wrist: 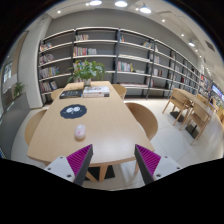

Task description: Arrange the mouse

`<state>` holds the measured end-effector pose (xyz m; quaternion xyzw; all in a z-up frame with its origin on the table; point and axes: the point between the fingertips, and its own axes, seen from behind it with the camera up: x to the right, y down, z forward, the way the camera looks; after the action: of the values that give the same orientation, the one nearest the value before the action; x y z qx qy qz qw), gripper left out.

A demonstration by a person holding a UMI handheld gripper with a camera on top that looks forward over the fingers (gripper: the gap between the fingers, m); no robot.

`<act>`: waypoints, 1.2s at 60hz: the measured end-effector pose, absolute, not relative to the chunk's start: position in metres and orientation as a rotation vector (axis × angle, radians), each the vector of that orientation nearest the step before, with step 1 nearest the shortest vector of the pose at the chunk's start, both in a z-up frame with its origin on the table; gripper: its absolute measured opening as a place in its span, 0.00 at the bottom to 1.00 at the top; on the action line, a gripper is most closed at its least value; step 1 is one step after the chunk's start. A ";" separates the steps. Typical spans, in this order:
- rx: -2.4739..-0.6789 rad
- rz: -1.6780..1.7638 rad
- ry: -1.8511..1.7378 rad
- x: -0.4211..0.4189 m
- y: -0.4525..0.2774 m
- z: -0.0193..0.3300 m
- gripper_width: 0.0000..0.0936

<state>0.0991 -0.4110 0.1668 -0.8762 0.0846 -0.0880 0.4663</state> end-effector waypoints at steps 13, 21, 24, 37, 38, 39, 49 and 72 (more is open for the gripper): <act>-2.277 -0.093 0.073 0.028 -0.397 0.093 0.92; -2.326 -0.035 0.012 -0.008 -0.355 0.041 0.93; -2.336 -0.021 -0.004 -0.016 -0.332 0.029 0.92; -2.316 -0.030 -0.018 -0.021 -0.231 0.010 0.92; -2.316 -0.029 -0.019 -0.021 -0.224 0.009 0.91; -2.316 -0.028 -0.019 -0.021 -0.218 0.008 0.91; -2.326 -0.019 -0.009 -0.018 -0.173 -0.003 0.84; -2.383 -0.012 0.032 -0.021 -0.167 -0.014 0.37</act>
<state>-0.0205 -0.1674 -0.0136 -0.9289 0.0123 -0.0048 0.3700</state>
